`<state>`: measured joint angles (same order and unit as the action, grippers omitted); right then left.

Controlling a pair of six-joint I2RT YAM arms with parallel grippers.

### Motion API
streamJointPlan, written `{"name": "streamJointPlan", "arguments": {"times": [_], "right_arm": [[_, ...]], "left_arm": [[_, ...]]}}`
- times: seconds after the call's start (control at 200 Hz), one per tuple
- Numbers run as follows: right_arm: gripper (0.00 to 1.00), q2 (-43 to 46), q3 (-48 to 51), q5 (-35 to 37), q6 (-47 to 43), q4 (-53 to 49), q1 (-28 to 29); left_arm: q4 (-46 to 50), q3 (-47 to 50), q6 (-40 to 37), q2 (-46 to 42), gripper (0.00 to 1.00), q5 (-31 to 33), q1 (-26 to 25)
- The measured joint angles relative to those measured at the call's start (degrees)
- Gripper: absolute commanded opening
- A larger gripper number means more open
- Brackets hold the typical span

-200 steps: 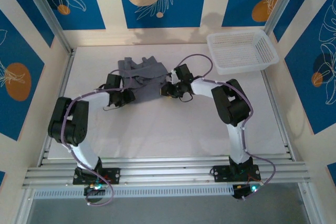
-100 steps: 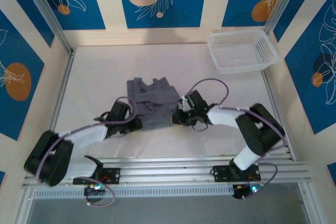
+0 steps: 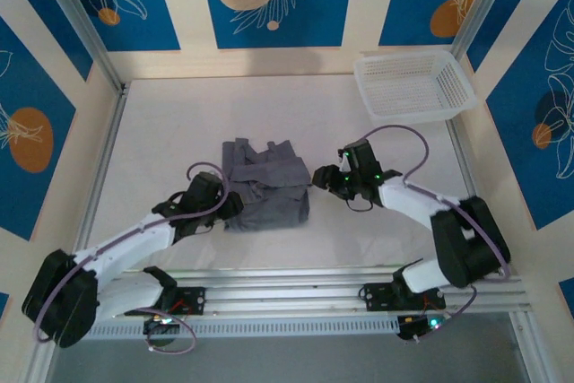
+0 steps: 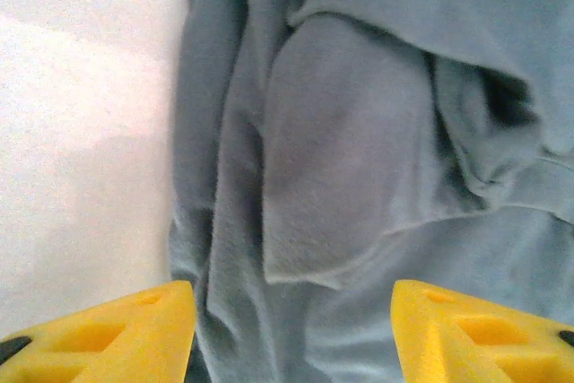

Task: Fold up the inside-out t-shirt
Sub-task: Move the T-shirt to the center of the table, then smooth out the T-shirt at the center of the table.

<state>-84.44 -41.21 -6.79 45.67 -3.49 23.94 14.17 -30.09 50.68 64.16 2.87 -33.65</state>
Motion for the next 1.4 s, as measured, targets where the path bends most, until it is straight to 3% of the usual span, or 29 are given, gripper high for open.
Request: {"name": "streamJointPlan", "arguments": {"times": [0.14,0.29,0.49,0.685,0.885,1.075,1.145,1.255,1.335,1.4], "right_arm": [[0.24,-7.8,-3.7,-4.8,0.4,3.8,0.5],[0.0,-9.0,-4.9,-7.7,0.7,7.0,2.1],[0.0,-7.8,-4.3,-8.9,2.0,8.3,2.9],[0.0,-5.6,-3.2,-8.9,2.9,8.5,4.3],[0.0,-5.3,-4.2,-8.5,4.3,7.2,4.9],[0.0,-12.2,-18.1,-7.2,4.8,3.4,3.4],[0.03,-16.9,-24.1,-6.9,4.9,3.7,1.8],[0.34,-24.0,-31.9,-6.4,4.3,2.6,-0.4],[0.42,-29.0,-37.6,-6.3,3.2,0.8,-1.8],[0.45,-31.9,-41.3,-6.2,2.2,-1.2,-2.8]], "left_arm": [[-0.9,-2.0,-1.2,5.4,0.57,0.2,0.0],[-3.7,-3.8,-1.8,8.5,0.49,0.2,0.3],[-5.8,-5.3,-2.9,11.5,0.35,0.3,1.0],[-7.0,-5.3,-3.0,12.9,0.0,0.2,2.0],[-6.5,-6.3,-2.5,10.7,0.0,-0.8,3.4],[-7.1,-14.1,-2.3,13.0,0.0,-2.8,12.6],[-8.7,-18.8,-2.4,18.8,0.09,-4.9,16.0],[-10.3,-25.9,-3.1,28.8,0.39,-7.3,18.7],[-10.3,-31.3,-3.8,35.0,0.56,-8.8,19.7],[-10.3,-35.9,-4.5,39.0,0.64,-9.9,20.5]]}}
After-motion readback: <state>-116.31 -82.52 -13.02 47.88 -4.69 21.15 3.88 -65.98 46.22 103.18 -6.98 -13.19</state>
